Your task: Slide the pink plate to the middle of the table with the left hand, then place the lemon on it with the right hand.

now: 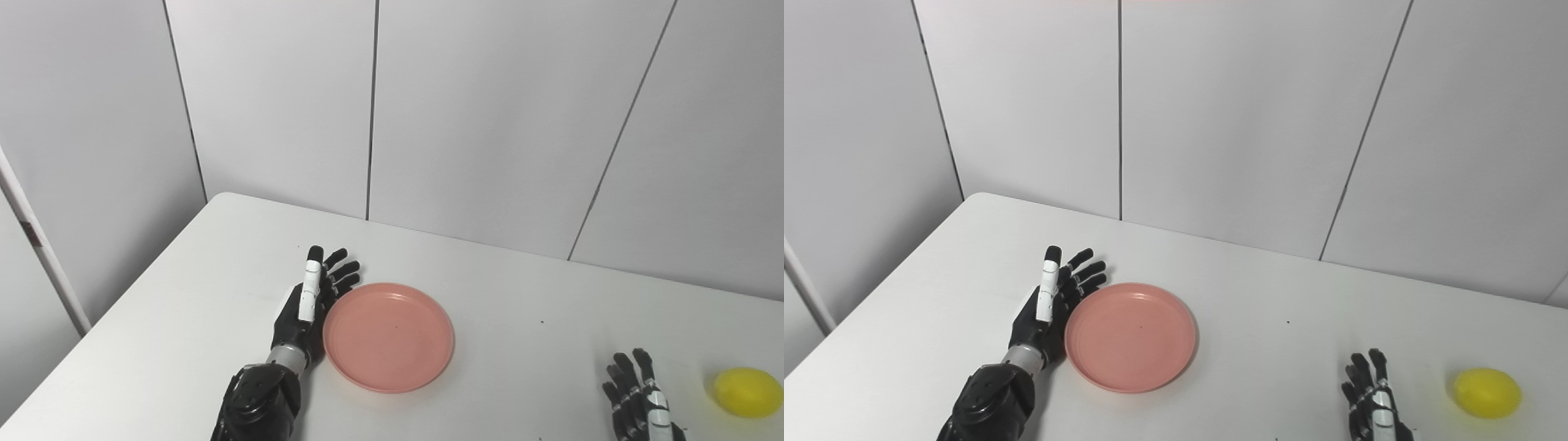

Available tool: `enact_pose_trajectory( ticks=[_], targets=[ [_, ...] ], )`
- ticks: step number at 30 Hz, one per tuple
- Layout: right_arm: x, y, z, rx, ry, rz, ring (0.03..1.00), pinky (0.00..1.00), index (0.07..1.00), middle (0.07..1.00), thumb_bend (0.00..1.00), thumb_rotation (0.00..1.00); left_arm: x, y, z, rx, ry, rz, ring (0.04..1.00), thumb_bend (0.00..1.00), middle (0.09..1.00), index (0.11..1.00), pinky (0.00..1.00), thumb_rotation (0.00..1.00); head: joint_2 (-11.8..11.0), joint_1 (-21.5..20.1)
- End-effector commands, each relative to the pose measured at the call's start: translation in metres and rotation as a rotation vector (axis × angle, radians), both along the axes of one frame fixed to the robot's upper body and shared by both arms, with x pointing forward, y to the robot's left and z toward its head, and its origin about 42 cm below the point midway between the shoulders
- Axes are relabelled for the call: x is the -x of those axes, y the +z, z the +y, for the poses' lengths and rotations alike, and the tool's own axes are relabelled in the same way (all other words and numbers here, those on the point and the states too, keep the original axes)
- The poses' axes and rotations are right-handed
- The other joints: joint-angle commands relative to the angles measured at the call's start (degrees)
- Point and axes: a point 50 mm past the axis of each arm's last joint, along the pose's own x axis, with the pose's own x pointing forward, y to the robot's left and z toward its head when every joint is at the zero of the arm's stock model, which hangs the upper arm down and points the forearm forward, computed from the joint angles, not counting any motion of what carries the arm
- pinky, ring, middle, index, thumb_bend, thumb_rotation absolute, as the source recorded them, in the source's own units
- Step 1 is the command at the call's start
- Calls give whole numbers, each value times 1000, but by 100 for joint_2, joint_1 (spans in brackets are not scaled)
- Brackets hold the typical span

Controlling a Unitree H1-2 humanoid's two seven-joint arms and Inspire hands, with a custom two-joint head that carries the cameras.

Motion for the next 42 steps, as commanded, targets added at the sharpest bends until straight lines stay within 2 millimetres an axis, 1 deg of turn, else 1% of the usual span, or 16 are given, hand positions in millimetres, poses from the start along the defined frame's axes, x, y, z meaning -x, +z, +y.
enact_pose_trajectory(
  ticks=[1,6,10,15,19,21,24,30,33,39,42],
  targets=[
    [10,-14,8,-20,0,47,977,1000,1000,957,628,902,7,-15,-9,5,-14,58,861,916,843,861,908,978,17,-9],
    [10,-14,9,-25,-1,53,973,1000,1000,954,641,893,8,-15,-15,10,-22,61,857,917,848,860,903,984,39,-62],
    [9,-14,11,-31,-2,53,970,1000,998,949,653,870,7,-16,-19,12,-20,62,835,908,836,861,871,978,56,-106],
    [9,-13,14,-35,-10,55,962,1000,994,945,663,856,8,-17,-24,28,-15,70,849,904,850,871,905,970,106,-206],
    [9,-12,19,-30,-17,56,951,1000,985,936,675,851,10,-19,-28,31,-17,75,863,909,855,860,935,967,172,-380],
    [9,-12,20,-29,-17,56,950,1000,985,935,676,852,11,-19,-29,31,-16,76,864,911,855,857,936,966,172,-380],
    [10,-9,24,-33,-19,64,951,1000,978,933,684,847,12,-21,-33,37,-17,83,877,917,863,868,947,966,223,-505],
    [8,-5,31,-32,-23,69,950,1000,976,929,696,838,15,-26,-37,51,-19,85,870,898,852,839,930,953,269,-669],
    [8,-4,32,-31,-25,69,937,1000,977,923,703,834,16,-28,-39,58,-18,91,866,909,847,826,929,938,273,-708],
    [8,-5,35,-35,-28,70,935,999,972,920,714,825,18,-31,-42,58,-19,93,862,924,844,825,935,927,286,-764],
    [7,-5,36,-35,-31,71,936,1000,971,920,721,820,18,-31,-44,57,-20,91,863,935,846,842,933,923,294,-790]
  ],
)
